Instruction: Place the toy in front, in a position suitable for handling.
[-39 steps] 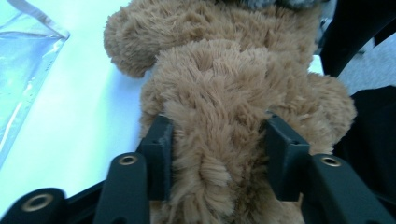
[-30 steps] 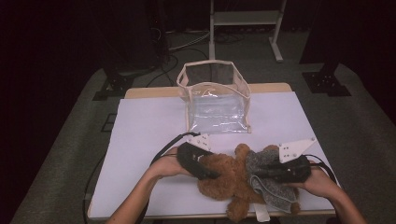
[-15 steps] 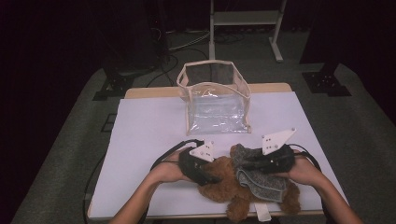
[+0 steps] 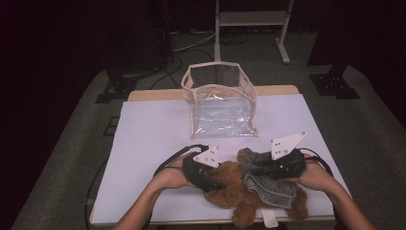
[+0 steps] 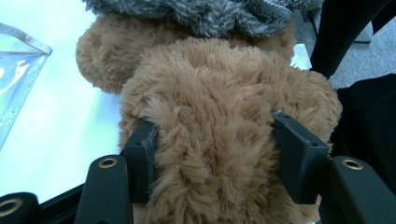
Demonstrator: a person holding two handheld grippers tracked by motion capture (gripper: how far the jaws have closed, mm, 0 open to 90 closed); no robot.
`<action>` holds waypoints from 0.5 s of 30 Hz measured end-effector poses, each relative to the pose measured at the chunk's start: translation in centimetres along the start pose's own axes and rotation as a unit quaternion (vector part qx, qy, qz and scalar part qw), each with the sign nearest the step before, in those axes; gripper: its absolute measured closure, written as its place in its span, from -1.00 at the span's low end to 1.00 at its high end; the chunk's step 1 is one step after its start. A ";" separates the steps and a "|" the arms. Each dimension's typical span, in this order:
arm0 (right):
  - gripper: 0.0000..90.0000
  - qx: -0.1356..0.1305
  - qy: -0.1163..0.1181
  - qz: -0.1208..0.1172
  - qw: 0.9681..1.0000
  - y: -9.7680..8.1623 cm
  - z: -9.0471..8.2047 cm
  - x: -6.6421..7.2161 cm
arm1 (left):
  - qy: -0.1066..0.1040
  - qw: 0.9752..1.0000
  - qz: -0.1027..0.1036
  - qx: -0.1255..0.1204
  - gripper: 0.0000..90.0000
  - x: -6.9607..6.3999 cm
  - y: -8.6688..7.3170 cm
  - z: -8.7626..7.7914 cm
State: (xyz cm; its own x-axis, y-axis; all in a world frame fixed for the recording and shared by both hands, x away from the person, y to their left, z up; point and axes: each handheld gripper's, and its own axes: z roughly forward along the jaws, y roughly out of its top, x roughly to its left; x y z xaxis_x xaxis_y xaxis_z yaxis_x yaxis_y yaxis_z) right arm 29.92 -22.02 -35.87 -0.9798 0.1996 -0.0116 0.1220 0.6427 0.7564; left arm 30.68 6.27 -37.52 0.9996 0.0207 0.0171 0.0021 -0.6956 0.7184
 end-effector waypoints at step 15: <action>0.74 -0.016 -0.036 0.050 0.998 -4.4 -4.6 -0.1 | 0.010 1.000 -0.003 0.002 -0.14 0.2 0.1 0.0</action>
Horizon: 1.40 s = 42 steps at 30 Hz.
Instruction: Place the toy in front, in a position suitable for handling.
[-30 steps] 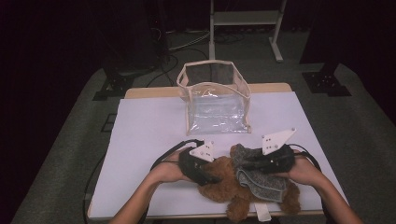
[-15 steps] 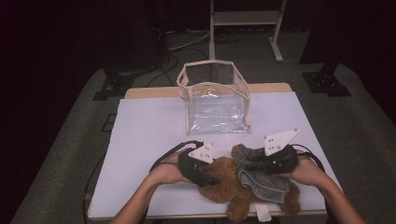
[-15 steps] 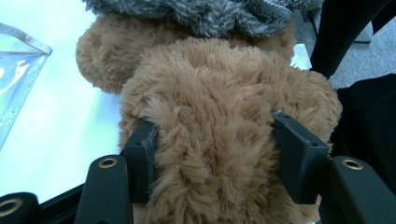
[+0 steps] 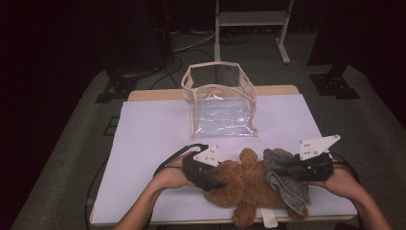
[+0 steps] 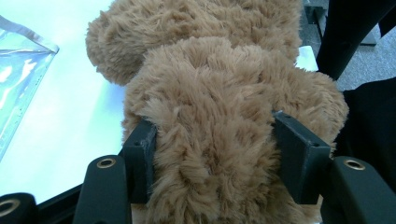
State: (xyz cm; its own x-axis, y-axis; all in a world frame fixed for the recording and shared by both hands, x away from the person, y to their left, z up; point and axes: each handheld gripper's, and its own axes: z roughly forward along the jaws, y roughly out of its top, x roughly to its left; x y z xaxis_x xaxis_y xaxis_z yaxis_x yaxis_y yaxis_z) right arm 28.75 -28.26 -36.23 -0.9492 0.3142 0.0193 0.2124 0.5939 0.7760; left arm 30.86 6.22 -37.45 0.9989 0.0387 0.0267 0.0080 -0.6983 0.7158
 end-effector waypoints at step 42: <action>0.72 0.003 0.015 -0.014 1.000 4.1 4.6 -1.5 | 0.001 1.000 0.013 -0.009 -0.21 -0.3 0.0 -0.4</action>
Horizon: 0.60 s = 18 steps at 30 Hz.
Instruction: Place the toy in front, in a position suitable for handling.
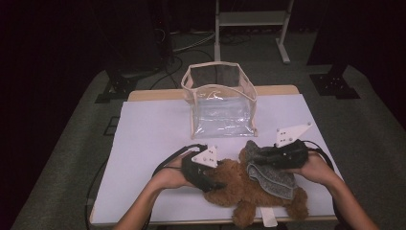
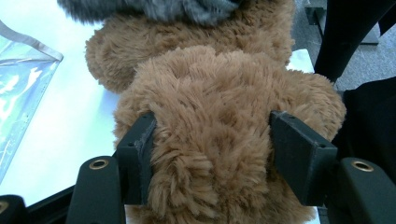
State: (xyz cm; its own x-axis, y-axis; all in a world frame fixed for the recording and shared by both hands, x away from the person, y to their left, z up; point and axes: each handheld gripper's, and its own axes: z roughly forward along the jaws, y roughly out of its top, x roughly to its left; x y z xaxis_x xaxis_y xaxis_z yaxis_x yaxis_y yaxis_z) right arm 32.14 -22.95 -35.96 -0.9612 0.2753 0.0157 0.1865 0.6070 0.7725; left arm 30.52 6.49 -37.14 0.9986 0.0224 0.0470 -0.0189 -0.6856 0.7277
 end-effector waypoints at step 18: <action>0.73 -0.019 -0.002 -0.029 0.999 -1.7 -2.5 3.4 | -0.037 0.999 0.005 0.009 -0.26 -0.2 1.7 0.9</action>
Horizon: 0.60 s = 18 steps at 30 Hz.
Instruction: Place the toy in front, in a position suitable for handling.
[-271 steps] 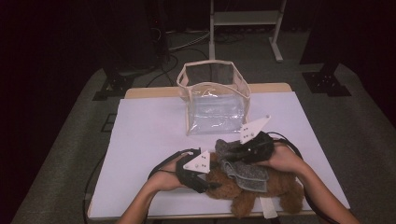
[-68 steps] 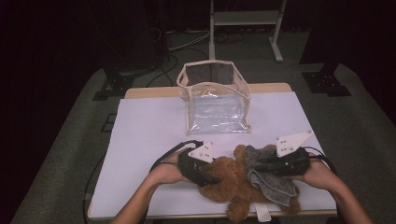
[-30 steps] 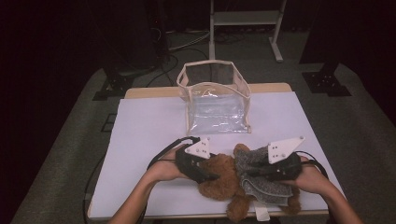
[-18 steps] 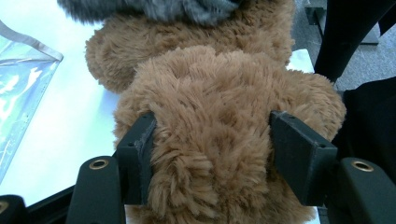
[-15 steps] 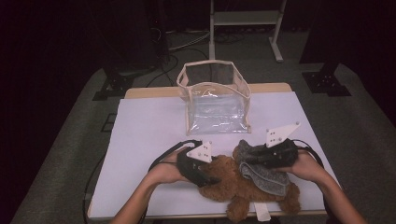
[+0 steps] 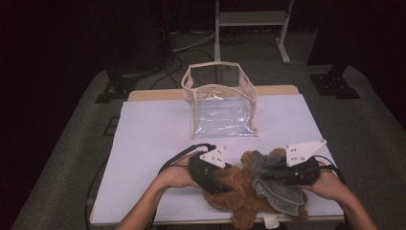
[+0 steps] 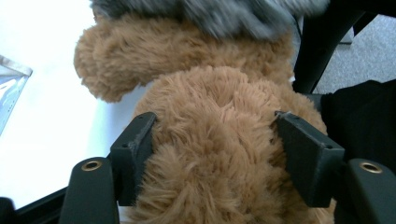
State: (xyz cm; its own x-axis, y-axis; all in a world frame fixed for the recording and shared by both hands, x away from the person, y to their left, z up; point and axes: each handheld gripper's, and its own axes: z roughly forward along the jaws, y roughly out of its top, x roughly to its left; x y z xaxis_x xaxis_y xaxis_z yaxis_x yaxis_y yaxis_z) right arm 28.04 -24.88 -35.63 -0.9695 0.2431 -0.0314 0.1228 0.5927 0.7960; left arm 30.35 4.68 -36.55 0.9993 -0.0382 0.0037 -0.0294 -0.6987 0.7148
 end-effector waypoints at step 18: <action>0.73 0.023 0.015 0.011 1.000 3.0 4.3 -4.2 | 0.023 0.999 0.029 0.005 -0.20 -1.2 0.0 0.1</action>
State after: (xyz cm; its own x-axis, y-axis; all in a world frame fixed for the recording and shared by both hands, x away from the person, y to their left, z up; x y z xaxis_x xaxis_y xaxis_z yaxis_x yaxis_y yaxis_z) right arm 33.38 -20.80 -35.75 -0.9722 0.2340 0.0037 0.1527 0.6224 0.7677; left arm 29.16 4.65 -36.64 0.9959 -0.0469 0.0770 -0.0877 -0.7030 0.7058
